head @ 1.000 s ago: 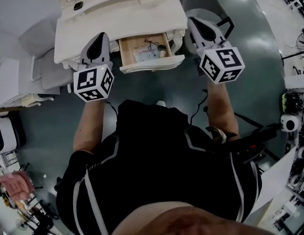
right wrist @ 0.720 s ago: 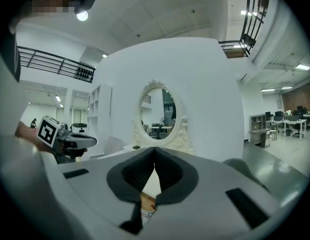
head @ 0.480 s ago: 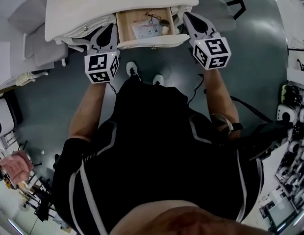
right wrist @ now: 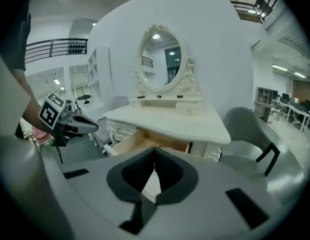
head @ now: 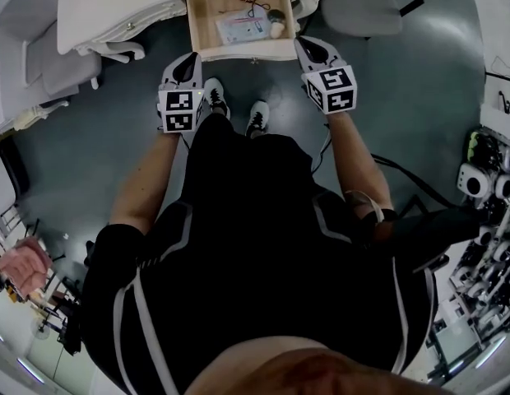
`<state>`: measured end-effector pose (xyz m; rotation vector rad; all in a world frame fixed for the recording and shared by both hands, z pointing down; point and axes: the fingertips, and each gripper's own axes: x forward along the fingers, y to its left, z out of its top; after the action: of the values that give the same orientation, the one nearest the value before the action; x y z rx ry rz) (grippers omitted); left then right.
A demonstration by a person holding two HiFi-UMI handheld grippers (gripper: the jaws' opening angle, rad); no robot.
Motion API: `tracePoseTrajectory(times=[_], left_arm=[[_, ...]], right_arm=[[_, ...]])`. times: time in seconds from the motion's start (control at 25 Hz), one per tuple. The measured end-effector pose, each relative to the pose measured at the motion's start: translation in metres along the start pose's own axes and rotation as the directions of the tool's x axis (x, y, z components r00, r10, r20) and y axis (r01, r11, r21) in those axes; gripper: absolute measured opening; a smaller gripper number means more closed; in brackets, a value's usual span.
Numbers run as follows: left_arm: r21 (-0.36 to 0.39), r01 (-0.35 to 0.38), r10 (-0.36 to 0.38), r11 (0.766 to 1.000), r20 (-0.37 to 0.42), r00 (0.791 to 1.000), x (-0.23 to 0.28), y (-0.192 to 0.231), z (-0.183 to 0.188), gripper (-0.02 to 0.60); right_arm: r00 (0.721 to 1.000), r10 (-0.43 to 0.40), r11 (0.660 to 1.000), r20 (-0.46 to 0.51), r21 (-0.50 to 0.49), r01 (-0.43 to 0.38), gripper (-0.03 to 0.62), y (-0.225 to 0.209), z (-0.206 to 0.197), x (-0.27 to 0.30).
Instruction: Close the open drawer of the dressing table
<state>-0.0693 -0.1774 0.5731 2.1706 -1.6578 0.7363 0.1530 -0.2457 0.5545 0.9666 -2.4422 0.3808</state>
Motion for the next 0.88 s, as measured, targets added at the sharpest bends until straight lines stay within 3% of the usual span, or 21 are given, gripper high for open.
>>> tracePoseTrajectory(times=[0.36, 0.64, 0.88], left_arm=[[-0.019, 0.026, -0.029, 0.999, -0.155, 0.988, 0.027, -0.011, -0.067, 0.005], [-0.043, 0.043, -0.052, 0.998, -0.235, 0.971, 0.046, -0.014, -0.107, 0.005], [-0.046, 0.064, -0.074, 0.997, -0.265, 0.961, 0.061, -0.013, -0.119, 0.005]], right_arm=[[0.981, 0.011, 0.999, -0.194, 0.053, -0.001, 0.005, 0.009, -0.092, 0.026], [0.959, 0.013, 0.998, -0.282, 0.063, 0.005, 0.005, 0.018, -0.130, 0.038], [0.944, -0.021, 0.994, -0.329, 0.092, 0.054, 0.005, 0.011, -0.153, 0.046]])
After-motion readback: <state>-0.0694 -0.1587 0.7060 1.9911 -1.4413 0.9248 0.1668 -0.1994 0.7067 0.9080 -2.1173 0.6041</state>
